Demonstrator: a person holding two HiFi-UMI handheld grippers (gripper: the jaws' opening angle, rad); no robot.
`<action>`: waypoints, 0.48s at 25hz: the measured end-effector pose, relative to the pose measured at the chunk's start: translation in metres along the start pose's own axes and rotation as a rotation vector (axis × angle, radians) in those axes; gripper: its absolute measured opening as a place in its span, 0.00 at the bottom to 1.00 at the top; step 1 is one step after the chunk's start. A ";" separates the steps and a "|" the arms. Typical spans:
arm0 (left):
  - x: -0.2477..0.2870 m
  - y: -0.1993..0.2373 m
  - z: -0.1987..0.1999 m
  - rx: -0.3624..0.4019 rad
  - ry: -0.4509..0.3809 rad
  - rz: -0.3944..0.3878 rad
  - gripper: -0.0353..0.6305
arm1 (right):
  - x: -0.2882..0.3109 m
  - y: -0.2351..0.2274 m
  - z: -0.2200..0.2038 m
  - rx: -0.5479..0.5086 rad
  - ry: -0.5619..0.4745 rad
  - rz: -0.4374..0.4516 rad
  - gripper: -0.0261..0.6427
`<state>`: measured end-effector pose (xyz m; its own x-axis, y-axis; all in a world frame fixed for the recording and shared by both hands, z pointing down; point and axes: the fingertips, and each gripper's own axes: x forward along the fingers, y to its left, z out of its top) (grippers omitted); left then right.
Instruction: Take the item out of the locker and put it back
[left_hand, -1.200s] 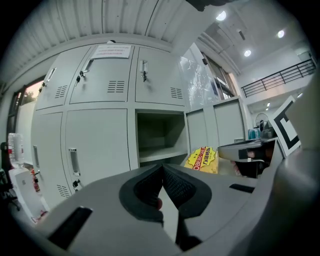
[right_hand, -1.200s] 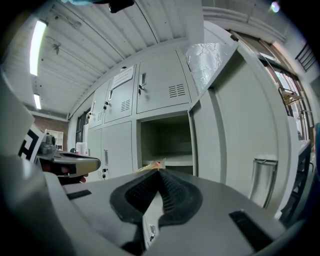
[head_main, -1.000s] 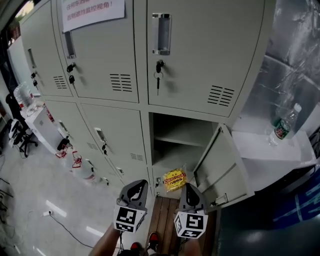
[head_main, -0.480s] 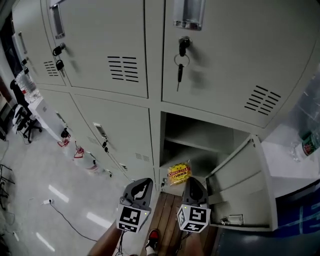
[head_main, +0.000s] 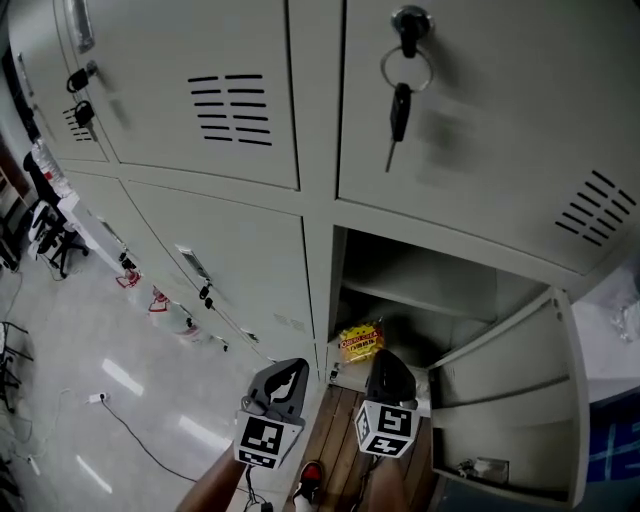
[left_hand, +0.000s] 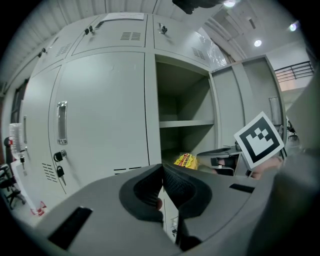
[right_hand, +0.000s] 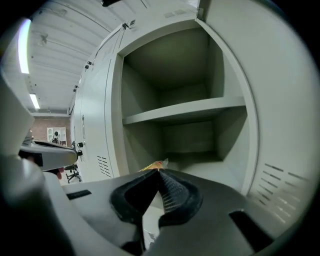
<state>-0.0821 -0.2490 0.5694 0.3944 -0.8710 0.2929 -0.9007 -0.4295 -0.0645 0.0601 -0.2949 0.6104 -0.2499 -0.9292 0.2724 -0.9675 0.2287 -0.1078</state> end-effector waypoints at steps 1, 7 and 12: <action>0.002 0.002 -0.003 -0.002 0.003 0.001 0.09 | 0.004 0.000 -0.003 0.003 0.002 -0.002 0.06; 0.011 0.004 -0.019 -0.015 0.019 0.001 0.09 | 0.019 -0.006 -0.020 0.008 0.015 -0.018 0.06; 0.017 0.001 -0.030 -0.022 0.031 -0.014 0.09 | 0.029 -0.019 -0.028 0.028 0.022 -0.038 0.06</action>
<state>-0.0815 -0.2569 0.6025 0.4017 -0.8569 0.3230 -0.8990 -0.4362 -0.0391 0.0699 -0.3176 0.6469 -0.2142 -0.9302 0.2980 -0.9750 0.1849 -0.1236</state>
